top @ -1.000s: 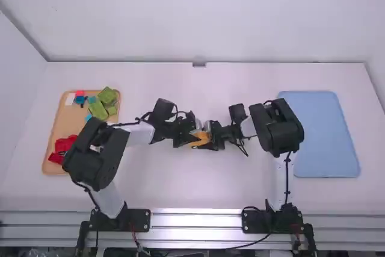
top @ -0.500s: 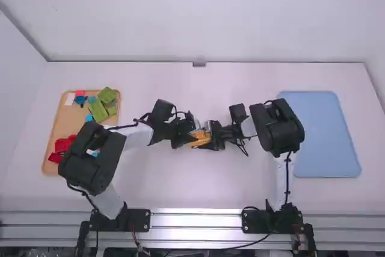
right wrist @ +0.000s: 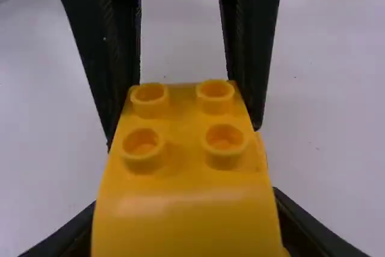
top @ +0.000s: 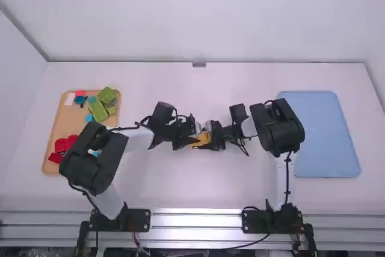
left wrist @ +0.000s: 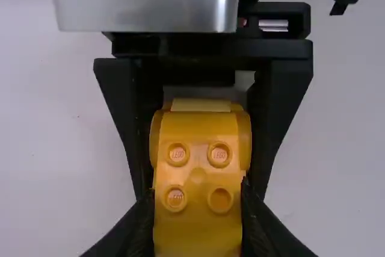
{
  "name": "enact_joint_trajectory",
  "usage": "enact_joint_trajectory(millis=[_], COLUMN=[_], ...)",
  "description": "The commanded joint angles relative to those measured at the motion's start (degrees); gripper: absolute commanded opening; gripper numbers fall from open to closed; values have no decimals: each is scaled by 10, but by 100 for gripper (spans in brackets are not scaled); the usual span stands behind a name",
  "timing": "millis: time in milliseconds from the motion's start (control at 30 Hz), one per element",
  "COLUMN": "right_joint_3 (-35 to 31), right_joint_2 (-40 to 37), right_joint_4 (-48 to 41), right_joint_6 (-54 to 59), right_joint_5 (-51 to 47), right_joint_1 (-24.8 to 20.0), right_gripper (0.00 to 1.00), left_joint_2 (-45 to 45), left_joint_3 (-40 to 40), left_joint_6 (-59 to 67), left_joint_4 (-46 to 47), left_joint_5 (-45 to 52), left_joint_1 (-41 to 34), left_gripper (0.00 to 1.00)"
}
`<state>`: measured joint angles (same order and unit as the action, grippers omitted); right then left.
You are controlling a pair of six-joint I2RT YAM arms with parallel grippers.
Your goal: Assemble lego blocks to make yellow taxi
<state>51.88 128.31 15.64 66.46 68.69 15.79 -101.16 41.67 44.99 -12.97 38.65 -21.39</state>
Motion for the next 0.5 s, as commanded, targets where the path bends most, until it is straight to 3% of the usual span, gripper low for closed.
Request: enact_joint_trajectory(millis=[0,367,467], right_joint_3=[-2,-1,-1], right_joint_2=[7,7,7], right_joint_4=[2,4,4], right_joint_6=[-2,0,0], right_joint_5=[7,4,5], right_joint_1=[8,16,14], right_gripper=[58,58,58], left_joint_2=[-27,-50,-50], left_joint_3=[-12,-7,-7], left_joint_6=[3,5,-2], left_joint_4=[17,22,23], left_joint_5=[-7,-10,-48], left_joint_1=[-15,-27,-38], left_gripper=[2,2,2])
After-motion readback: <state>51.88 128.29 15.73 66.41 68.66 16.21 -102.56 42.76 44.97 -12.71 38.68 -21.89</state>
